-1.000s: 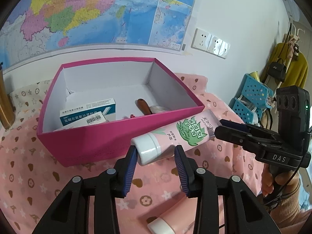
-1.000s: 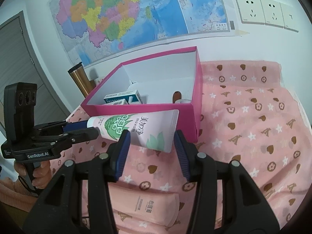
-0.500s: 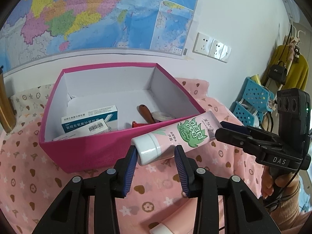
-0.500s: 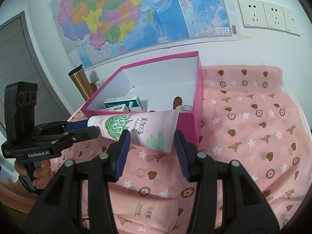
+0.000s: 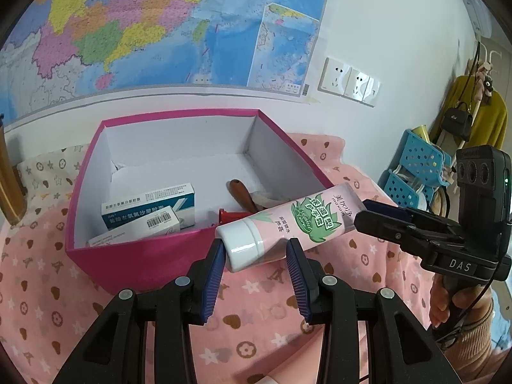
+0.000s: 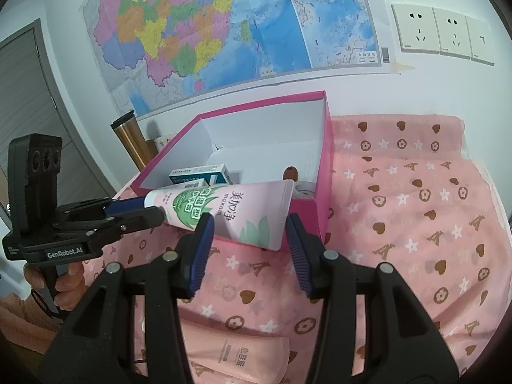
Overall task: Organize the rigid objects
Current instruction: 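Carry the pink green-printed tube over the magenta box rim with the right gripper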
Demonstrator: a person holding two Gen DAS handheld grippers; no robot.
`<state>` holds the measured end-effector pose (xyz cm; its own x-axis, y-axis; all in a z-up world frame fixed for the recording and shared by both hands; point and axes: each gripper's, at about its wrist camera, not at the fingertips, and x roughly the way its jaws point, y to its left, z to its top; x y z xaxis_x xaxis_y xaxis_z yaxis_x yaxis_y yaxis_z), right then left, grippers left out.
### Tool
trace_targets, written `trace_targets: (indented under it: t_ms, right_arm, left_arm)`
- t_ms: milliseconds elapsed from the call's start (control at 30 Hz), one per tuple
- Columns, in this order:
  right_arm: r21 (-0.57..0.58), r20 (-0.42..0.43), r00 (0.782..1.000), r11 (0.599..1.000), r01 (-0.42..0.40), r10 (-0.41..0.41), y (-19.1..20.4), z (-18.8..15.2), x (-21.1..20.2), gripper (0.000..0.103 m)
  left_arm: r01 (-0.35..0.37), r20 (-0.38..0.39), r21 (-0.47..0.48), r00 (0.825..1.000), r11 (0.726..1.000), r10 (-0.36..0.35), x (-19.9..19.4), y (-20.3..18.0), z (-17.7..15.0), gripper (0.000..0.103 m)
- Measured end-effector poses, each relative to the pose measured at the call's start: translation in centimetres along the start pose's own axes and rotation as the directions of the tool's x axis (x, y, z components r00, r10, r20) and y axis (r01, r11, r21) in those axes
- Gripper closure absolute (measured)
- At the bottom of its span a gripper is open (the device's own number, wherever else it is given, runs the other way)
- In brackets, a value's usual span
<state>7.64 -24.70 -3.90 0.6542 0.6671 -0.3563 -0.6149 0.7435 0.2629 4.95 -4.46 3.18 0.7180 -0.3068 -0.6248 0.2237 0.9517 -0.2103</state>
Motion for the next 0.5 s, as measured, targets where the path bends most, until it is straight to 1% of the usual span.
trace_targets:
  t_ms: [500]
  right_arm:
    - [-0.005,0.01,1.0,1.0,0.0,0.0,-0.24,0.79,0.23,0.053]
  left_arm:
    - [-0.005,0.013,0.013,1.0,1.0,0.005,0.26,0.1,0.98,0.064]
